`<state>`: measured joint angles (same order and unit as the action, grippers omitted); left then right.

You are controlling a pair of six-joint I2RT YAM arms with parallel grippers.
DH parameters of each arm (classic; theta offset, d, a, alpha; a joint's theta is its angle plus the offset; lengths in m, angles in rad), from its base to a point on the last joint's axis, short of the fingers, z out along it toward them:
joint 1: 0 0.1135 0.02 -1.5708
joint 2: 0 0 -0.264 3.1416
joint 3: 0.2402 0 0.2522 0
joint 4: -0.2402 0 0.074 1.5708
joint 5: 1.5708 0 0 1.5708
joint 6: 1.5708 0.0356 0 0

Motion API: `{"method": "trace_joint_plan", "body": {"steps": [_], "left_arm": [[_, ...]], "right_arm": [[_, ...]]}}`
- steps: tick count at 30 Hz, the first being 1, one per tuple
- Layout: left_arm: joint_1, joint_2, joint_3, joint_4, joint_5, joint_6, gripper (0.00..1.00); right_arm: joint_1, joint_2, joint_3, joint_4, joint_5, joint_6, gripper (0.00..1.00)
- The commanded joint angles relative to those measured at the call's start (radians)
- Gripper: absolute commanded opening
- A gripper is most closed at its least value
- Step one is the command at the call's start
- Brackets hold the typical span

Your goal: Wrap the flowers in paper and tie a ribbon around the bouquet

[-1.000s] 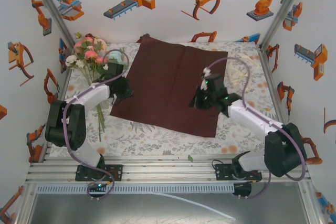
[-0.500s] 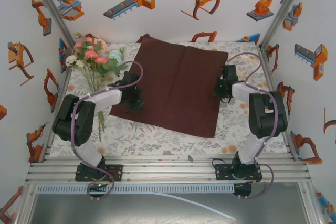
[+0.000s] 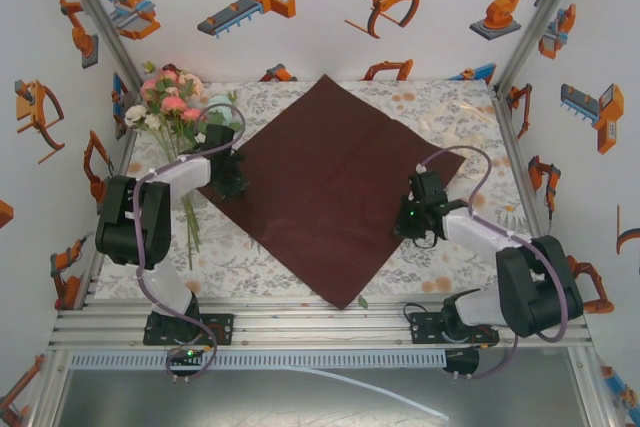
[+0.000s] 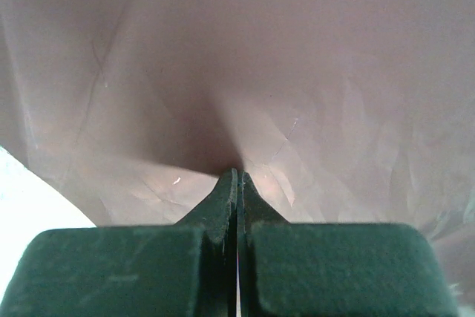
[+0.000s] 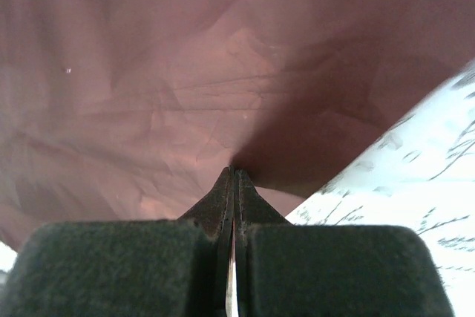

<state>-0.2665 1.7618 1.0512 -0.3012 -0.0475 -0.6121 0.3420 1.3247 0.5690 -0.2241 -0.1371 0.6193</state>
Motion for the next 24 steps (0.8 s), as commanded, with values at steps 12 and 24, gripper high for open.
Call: {"method": "trace_joint_plan", "body": {"steps": [12, 24], "left_arm": [[0.088, 0.010, 0.334, -0.307, -0.529, 0.428, 0.31], [0.221, 0.277, 0.518, -0.387, -0.333, 0.510, 0.48]], "right_arm": [[0.004, -0.019, 0.274, 0.047, -0.045, -0.041, 0.19], [0.003, -0.005, 0.278, 0.050, -0.109, -0.062, 0.36]]}}
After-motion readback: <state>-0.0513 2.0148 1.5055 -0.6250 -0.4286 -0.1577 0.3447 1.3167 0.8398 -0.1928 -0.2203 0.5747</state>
